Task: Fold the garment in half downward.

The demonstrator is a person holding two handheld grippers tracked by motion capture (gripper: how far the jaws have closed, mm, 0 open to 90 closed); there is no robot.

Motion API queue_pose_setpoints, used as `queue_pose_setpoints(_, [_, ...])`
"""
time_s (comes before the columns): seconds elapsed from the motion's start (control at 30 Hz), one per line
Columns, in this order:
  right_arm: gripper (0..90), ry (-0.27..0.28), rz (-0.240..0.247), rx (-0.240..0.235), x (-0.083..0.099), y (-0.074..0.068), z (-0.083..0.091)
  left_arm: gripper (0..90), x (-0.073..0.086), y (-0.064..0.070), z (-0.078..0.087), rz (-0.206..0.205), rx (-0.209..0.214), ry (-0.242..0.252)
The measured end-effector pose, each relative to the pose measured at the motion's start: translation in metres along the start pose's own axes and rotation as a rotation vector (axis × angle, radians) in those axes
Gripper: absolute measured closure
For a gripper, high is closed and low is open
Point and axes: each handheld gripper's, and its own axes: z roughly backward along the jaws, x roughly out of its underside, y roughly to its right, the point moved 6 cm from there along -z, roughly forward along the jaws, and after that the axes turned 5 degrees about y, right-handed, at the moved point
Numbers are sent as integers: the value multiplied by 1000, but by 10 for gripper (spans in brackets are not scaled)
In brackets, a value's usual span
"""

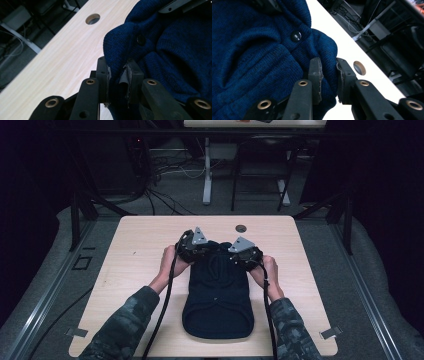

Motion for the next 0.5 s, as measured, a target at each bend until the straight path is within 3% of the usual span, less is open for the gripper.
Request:
queue_pose_setpoints(0.37, [765,81,69,31,-17,-1,14,763,-18,2,11,-108,-53,38])
queue_pose_setpoints(0.4, [765,114,83,64,-22,0,17,763,-21,2,12,-124,-65,44])
queue_pose_setpoints(0.5, [766,146,93,93,-29,4,20,764,-32,-1,17,-142,-90,68])
